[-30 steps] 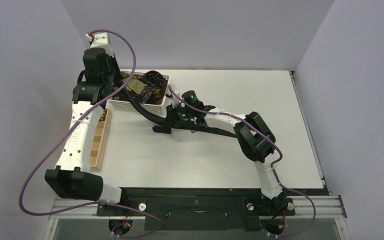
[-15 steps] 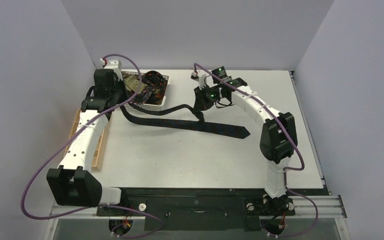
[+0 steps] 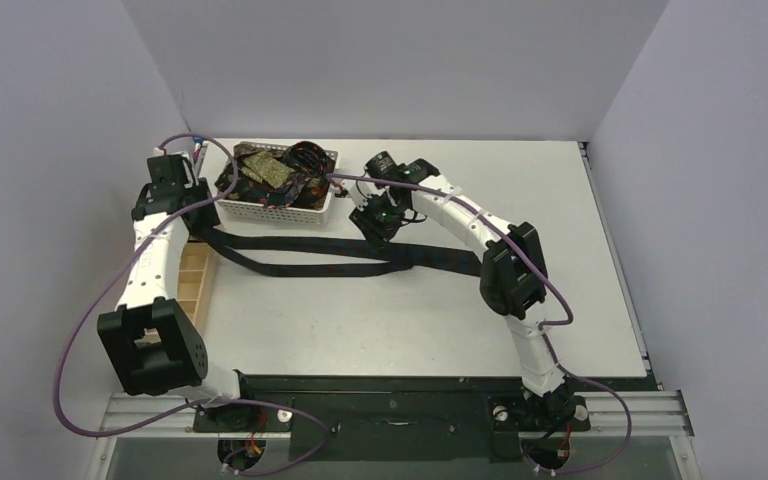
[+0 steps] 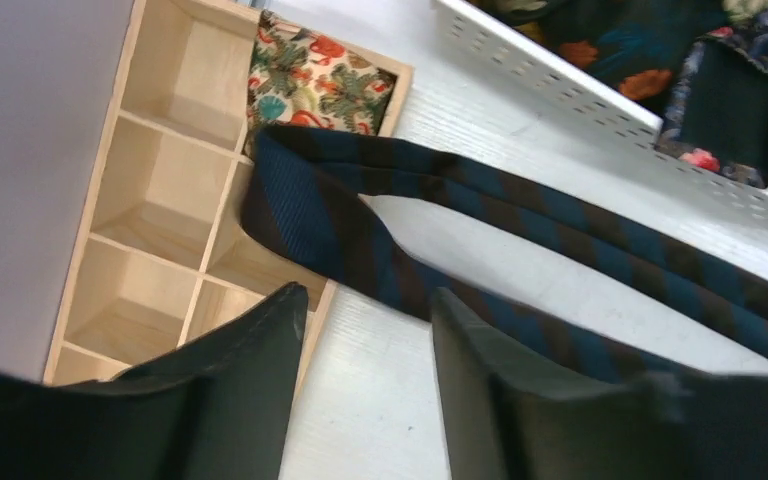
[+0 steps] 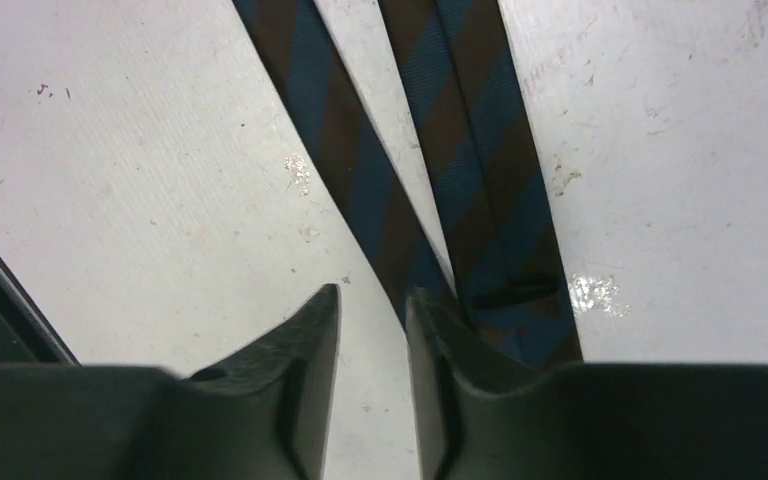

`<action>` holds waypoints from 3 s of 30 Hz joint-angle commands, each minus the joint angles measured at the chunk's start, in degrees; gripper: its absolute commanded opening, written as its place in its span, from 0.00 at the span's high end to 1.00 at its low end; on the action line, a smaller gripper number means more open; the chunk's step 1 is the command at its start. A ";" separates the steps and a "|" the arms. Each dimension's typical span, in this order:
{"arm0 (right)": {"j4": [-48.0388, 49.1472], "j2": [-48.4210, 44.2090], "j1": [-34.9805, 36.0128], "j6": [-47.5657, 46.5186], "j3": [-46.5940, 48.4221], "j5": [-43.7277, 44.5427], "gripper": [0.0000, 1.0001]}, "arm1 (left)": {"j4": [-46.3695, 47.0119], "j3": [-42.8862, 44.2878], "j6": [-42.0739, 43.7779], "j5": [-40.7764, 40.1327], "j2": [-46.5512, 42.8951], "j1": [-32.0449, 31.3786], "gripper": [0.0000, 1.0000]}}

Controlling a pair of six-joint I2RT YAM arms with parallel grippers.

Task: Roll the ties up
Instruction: Flatten out the tie at the center of the board.

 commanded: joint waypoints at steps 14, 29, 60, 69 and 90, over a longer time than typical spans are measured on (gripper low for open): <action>-6.15 -10.80 -24.70 -2.75 -18.05 2.54 0.68 | -8.69 12.03 18.63 27.74 4.90 -1.26 0.02; -4.05 -6.70 -35.09 -14.43 -25.67 21.75 0.87 | 2.98 0.89 37.42 35.69 -1.37 -30.82 0.15; 2.87 -6.32 -25.09 6.53 -31.49 6.30 0.89 | 15.35 1.17 45.55 26.90 25.63 -52.50 0.41; -2.23 -9.09 -29.82 -5.56 -38.18 17.35 0.91 | 19.81 -0.38 43.06 30.24 23.94 -51.15 0.36; -6.55 -8.88 -32.49 -12.01 -35.64 20.24 0.92 | 16.66 7.99 2.66 20.39 34.54 -43.05 0.52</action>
